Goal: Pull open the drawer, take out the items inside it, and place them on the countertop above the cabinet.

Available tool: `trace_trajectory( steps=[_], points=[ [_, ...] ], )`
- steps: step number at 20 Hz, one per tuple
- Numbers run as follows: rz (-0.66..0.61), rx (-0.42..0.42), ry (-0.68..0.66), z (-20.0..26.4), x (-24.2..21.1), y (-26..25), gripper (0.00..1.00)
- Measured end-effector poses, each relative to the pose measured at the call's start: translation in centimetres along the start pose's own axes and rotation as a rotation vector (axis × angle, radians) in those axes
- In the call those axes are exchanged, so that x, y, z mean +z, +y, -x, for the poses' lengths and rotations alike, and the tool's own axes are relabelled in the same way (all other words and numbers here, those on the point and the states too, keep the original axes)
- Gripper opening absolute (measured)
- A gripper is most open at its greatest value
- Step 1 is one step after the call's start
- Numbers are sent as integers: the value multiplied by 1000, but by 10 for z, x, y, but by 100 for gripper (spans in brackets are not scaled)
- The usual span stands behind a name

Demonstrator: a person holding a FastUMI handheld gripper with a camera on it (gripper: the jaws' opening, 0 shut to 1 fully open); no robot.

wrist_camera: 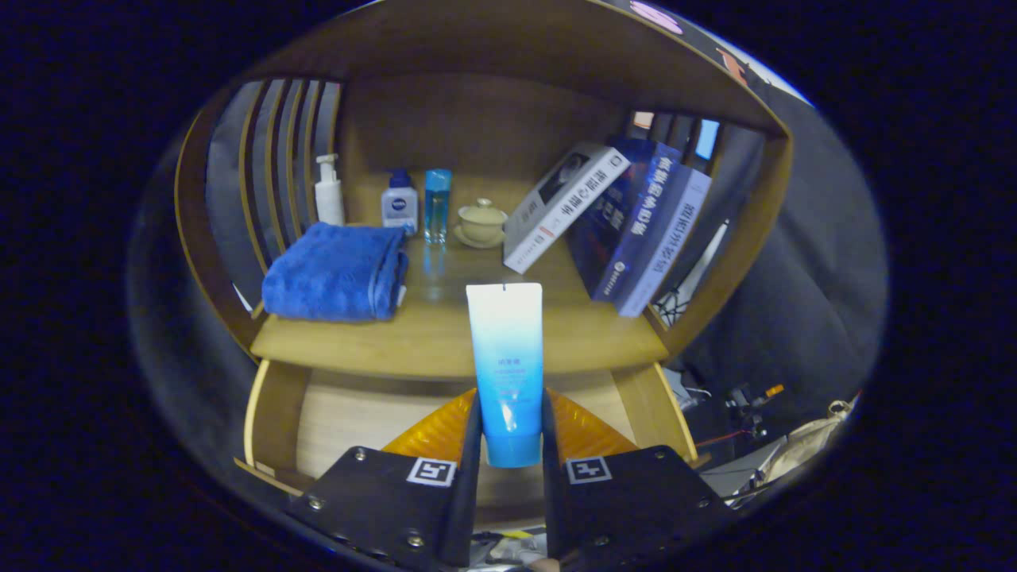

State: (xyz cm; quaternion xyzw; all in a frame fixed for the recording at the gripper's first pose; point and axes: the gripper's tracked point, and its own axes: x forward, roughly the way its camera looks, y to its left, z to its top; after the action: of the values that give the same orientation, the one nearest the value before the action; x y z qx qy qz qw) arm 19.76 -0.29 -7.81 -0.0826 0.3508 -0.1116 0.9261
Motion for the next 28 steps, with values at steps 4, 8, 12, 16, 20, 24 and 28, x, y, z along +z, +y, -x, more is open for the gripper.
trace_trajectory(
  steps=[4,8,12,16,20,24,28],
  points=[
    [-58,54,-27,-36,30,4,36],
    [-24,69,33,-75,23,7,36],
    [-18,90,98,-98,11,15,36],
    [8,90,121,-108,3,20,36],
    [2,111,96,-102,3,28,42],
    [-46,128,-31,-68,24,29,49],
    [-60,89,-168,-12,24,11,49]
  ],
)
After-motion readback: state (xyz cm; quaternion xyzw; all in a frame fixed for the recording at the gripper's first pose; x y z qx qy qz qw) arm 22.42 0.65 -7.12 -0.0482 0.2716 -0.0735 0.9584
